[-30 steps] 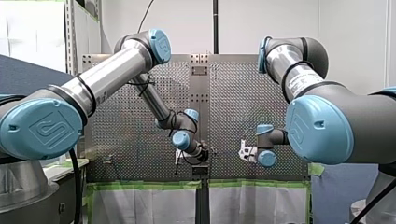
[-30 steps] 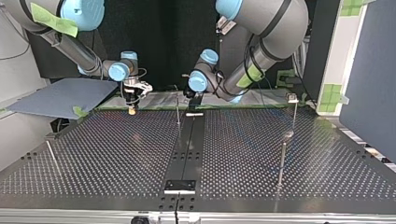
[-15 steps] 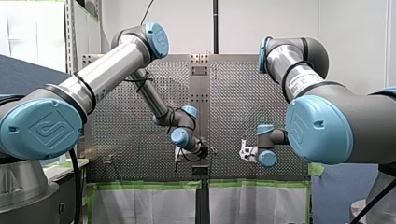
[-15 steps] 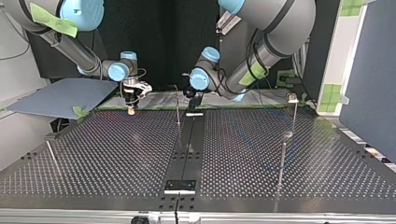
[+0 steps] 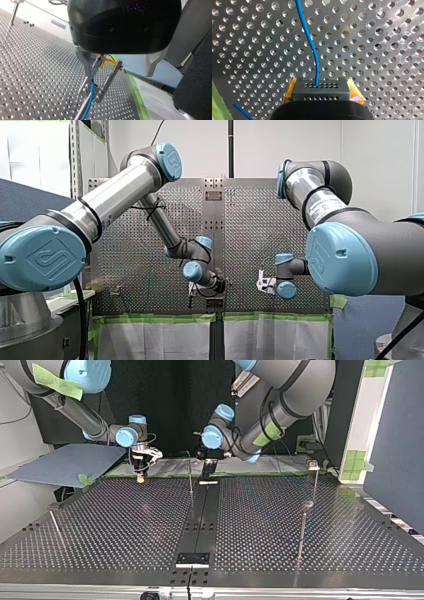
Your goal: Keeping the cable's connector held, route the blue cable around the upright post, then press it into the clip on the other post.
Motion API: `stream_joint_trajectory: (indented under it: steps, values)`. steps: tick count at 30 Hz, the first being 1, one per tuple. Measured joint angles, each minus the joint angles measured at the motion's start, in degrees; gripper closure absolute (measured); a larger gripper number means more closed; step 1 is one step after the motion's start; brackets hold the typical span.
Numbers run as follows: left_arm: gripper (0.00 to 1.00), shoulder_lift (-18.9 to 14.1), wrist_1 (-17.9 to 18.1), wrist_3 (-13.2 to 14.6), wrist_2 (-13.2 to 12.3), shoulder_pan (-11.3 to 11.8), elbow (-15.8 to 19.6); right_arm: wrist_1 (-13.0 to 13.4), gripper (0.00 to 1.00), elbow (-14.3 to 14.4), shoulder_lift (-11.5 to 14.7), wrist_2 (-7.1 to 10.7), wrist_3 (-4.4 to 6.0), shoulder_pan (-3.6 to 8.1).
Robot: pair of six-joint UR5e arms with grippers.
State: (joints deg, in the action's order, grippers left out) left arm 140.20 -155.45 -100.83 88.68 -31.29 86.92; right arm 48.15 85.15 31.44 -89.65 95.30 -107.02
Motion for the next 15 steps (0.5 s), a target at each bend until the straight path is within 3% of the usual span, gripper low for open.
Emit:
stream_joint_trajectory:
  steps: [9, 15]
  values:
    - [0.01, 0.0, 1.0, 0.0, 0.2, -0.7, 0.0, 0.0, 1.0, 0.0, -0.1, 0.87, -0.16, -0.08]
    - [0.01, 0.0, 1.0, 0.0, 0.2, -0.7, 0.0, -0.1, 1.0, 0.0, -0.2, 3.65, -0.58, -0.22]
